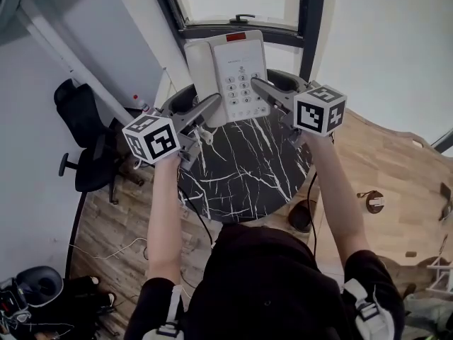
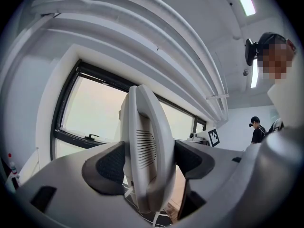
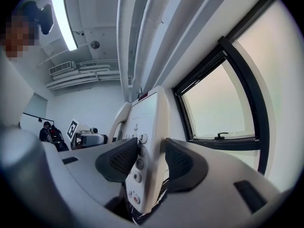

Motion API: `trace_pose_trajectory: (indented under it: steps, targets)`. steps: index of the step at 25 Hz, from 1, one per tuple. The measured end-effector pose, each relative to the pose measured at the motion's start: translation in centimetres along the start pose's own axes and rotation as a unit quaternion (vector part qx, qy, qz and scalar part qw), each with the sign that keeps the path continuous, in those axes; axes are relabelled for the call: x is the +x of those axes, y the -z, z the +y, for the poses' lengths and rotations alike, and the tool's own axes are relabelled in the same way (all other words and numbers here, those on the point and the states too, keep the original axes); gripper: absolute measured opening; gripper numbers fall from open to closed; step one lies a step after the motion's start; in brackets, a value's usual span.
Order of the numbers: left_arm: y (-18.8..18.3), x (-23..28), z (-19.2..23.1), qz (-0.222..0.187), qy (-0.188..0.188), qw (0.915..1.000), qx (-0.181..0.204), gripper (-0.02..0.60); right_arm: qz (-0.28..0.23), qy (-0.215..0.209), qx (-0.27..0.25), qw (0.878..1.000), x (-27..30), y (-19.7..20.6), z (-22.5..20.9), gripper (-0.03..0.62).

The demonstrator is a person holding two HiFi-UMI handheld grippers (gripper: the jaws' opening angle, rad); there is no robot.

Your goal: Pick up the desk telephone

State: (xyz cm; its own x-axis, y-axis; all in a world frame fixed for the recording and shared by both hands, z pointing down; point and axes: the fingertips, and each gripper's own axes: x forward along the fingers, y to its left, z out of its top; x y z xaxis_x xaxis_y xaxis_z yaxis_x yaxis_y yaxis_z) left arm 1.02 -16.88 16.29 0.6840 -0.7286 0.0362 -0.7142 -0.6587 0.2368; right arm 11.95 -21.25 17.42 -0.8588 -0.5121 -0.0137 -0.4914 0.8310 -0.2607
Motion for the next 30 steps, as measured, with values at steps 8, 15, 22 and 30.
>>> trace_pose_trajectory:
  steps: [8,15,22,30]
  targets:
    - [-0.7,-0.4,-0.6,-0.009,0.001,0.9999,0.006,0.342,-0.012,0.003,-0.016,1.0,-0.4,-1.0,0.7,0.198]
    - [-0.9,-0.8,-0.8,-0.013,-0.001,0.9999,0.005,0.342,-0.012,0.002,-0.026,1.0,-0.4,-1.4,1.2,0.196]
    - [-1.0,-1.1,-0.7,-0.009,-0.004,0.9999,0.007,0.342,-0.013,0.001,-0.023,1.0,-0.2,-1.3,1.5,0.195]
    - [-0.9,-1.3,-0.7,-0.004,-0.007,0.9999,0.009,0.342,-0.013,0.0,-0.023,1.0,-0.2,-1.1,1.6,0.193]
